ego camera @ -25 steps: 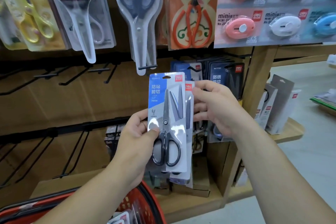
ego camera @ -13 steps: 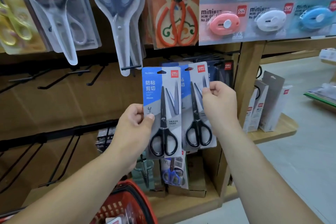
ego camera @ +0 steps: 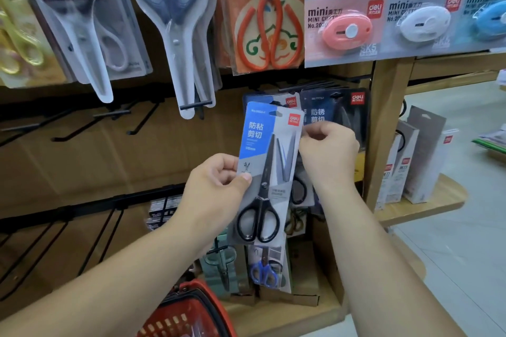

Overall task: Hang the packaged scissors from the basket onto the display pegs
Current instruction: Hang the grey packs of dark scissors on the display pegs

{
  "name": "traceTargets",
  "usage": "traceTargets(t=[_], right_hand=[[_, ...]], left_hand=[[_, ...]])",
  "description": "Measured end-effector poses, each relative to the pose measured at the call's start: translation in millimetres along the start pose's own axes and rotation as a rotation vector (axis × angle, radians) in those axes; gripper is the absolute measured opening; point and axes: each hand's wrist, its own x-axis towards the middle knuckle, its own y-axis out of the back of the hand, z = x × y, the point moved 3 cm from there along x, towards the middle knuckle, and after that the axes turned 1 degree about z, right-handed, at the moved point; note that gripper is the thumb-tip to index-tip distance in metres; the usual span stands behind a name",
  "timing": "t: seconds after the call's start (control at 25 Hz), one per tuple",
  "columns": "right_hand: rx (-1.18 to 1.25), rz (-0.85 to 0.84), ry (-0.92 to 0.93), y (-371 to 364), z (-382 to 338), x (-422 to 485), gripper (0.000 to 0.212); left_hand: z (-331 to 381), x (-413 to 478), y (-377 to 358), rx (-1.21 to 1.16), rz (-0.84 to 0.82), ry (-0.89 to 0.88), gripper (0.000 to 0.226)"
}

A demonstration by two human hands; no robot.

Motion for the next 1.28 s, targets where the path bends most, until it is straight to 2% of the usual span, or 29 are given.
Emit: traceTargets(t=[0.16, 0.28, 0.44, 0.64, 0.84, 0.96, 1.12, 1.28], right_hand=[[0.129, 0.052, -0.051, 12, 6, 9, 0.033], [0.201, -0.073, -0.009, 16, 4, 8, 0.035], [0.237, -0.094, 0.095, 17, -1, 3, 0.022], [0.1, 0.01, 0.137, 21, -2, 10, 0.013], [0.055, -0.011, 0.147, 20, -1, 9, 0.018], [-0.053, -0.079, 0.16, 6, 7, 2, 0.029], [-0.131, -0.298, 0.193, -26, 22, -17, 0.073], [-0.312, -0.276, 0.215, -42, 33, -25, 0.097]], left_hand=[[-6, 11, -13, -0.006, 0.009, -0.001, 0.004], [-17, 6, -23, -0.089, -0.02, -0.004, 0.007], [-15, 8, -34, -0.133, -0.021, -0.019, 0.007], [-10, 27, -35, -0.009, 0.041, -0.066, 0.003], [-14, 31, -37, -0.08, 0.042, -0.022, 0.002], [-14, 47, -35, -0.04, 0.113, -0.01, 0.006], [-20, 58, -26, 0.057, 0.179, 0.031, 0.018], [-35, 57, -16, 0.058, 0.13, 0.02, 0.018]])
